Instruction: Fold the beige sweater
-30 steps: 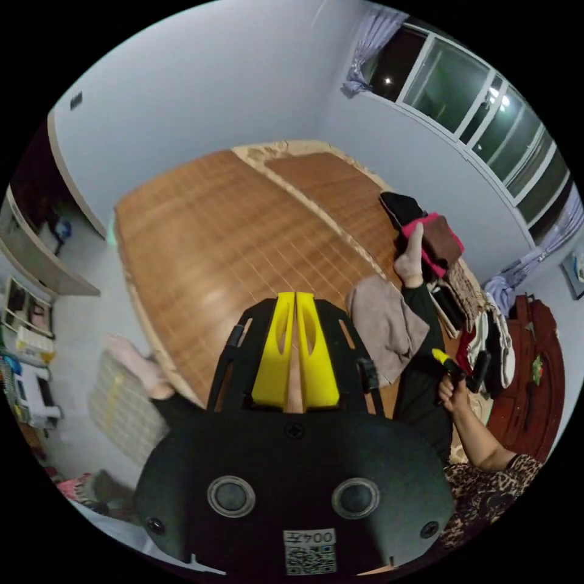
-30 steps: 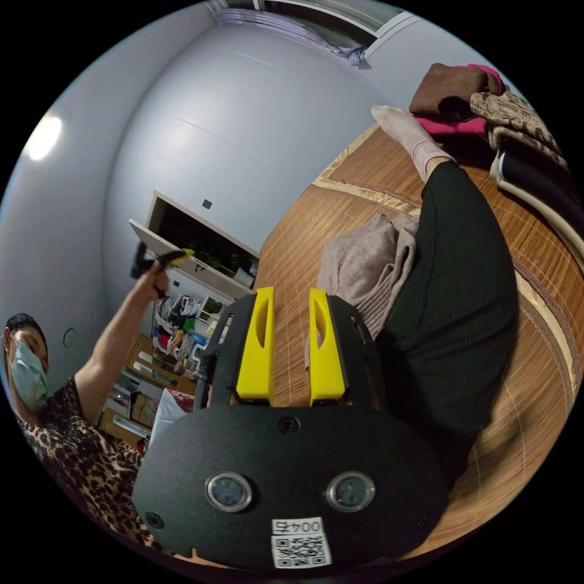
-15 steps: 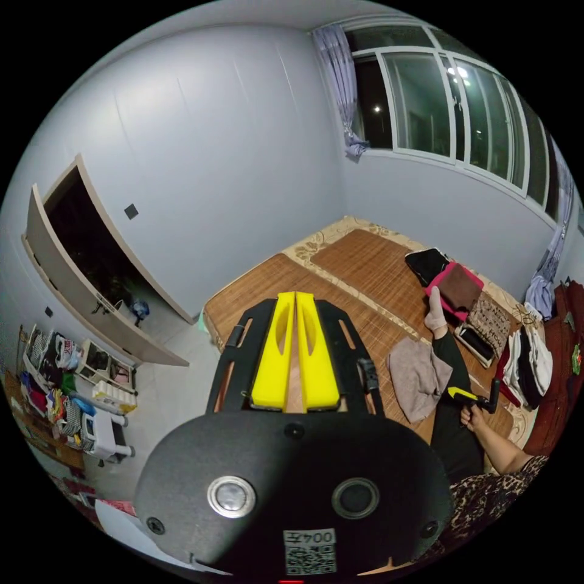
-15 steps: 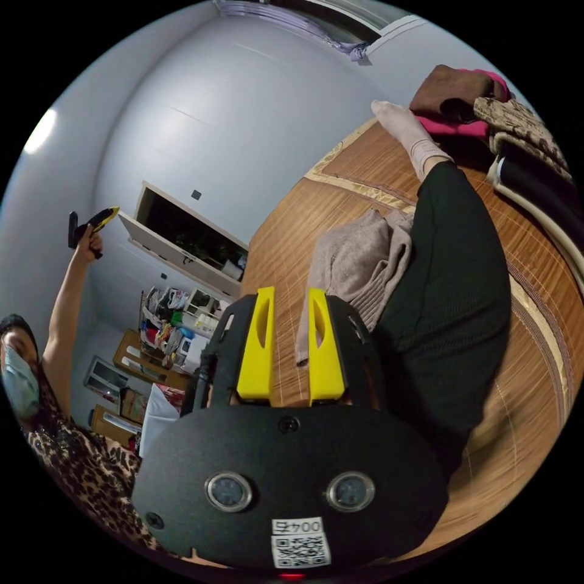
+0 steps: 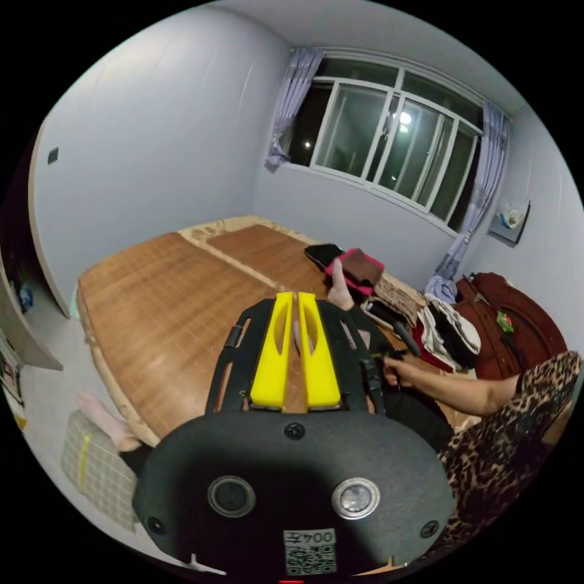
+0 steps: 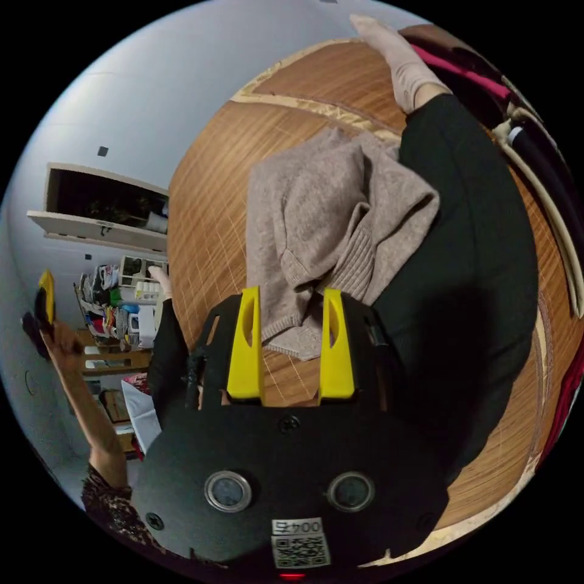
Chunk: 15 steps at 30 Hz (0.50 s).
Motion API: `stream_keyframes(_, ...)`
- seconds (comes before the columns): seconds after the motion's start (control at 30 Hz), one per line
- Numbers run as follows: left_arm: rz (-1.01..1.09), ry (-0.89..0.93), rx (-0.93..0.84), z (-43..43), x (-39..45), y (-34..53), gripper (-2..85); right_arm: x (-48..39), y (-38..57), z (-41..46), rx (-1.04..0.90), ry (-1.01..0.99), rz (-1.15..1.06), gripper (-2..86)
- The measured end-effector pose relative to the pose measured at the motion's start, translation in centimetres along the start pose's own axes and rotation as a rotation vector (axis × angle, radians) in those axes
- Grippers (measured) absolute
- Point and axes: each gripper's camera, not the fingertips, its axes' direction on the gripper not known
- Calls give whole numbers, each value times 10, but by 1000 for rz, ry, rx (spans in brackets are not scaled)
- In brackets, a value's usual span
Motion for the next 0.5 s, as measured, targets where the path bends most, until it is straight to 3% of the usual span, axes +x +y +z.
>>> stream_keyframes(0.17,-173,194,-110,111,20,166,39,11,-13,25,33,12,75,127)
stream_keyframes(0.2,-244,243,-125,132,22,196,47,13,-16,31,25,27,87,88)
stream_keyframes(0.3,-380,371,-112,163,34,256,73,6,-13,25,89,-107,45,42)
stream_keyframes(0.4,-247,326,-220,172,65,259,97,-24,3,-7,230,-266,-90,38)
stream_keyframes(0.5,-132,252,-207,160,90,256,120,-65,15,-40,285,-342,-191,37)
